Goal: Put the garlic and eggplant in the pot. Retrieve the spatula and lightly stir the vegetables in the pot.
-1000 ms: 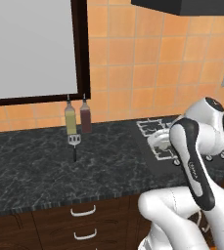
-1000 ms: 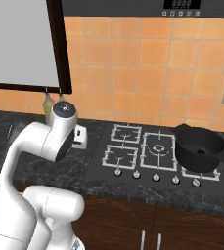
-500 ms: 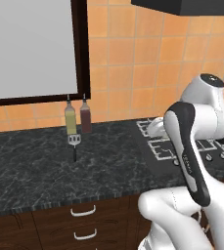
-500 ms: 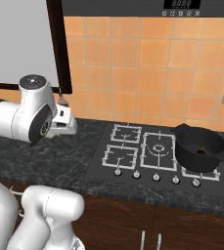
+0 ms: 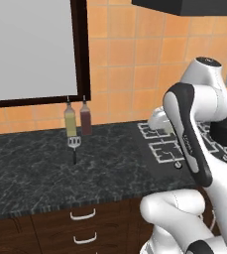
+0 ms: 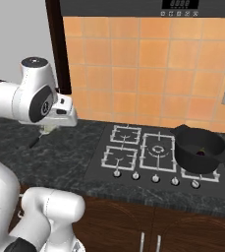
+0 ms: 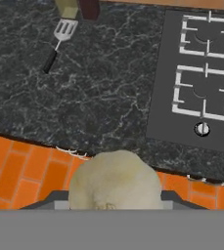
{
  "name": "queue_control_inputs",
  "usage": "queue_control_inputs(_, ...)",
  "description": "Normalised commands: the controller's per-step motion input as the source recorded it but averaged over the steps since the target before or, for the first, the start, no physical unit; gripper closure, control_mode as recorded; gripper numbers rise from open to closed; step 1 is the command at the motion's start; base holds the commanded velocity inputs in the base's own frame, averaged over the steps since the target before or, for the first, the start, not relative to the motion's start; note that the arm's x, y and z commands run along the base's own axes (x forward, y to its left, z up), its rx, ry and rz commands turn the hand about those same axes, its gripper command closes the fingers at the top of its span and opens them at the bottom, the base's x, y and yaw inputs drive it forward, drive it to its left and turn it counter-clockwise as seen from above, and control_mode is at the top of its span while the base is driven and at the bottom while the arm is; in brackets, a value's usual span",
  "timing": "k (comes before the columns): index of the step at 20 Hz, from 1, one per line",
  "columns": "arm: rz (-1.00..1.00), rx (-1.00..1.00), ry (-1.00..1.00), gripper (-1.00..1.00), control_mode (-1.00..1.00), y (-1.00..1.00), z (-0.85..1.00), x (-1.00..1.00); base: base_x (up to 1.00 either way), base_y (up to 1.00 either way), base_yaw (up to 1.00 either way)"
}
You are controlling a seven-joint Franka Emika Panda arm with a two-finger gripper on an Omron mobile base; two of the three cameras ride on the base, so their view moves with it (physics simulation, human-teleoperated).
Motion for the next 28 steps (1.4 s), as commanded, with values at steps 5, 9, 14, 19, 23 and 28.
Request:
queue_control_inputs(5, 0.0, 0.0, 0.0, 1.0, 1.0, 0.0, 0.0, 0.0, -0.02, -1.0, -0.1)
queue_control_inputs(9, 0.0, 0.0, 0.0, 1.0, 1.0, 0.0, 0.0, 0.0, 0.0, -1.0, -0.03)
queue_control_inputs(14, 0.0, 0.0, 0.0, 1.0, 1.0, 0.0, 0.0, 0.0, 0.02, -1.0, 0.0)
queue_control_inputs(19, 0.0, 0.13, 0.11, 1.0, -1.0, -0.51, -0.14, 0.47, 0.15, -0.4, 0.0)
queue_control_inputs(23, -0.02, 0.11, 0.19, 1.0, -1.0, -0.06, -0.46, 1.0, 0.0, 0.0, 0.0)
queue_control_inputs(28, -0.08, 0.01, 0.22, 1.0, -1.0, 0.26, -0.37, 1.0, 0.0, 0.0, 0.0)
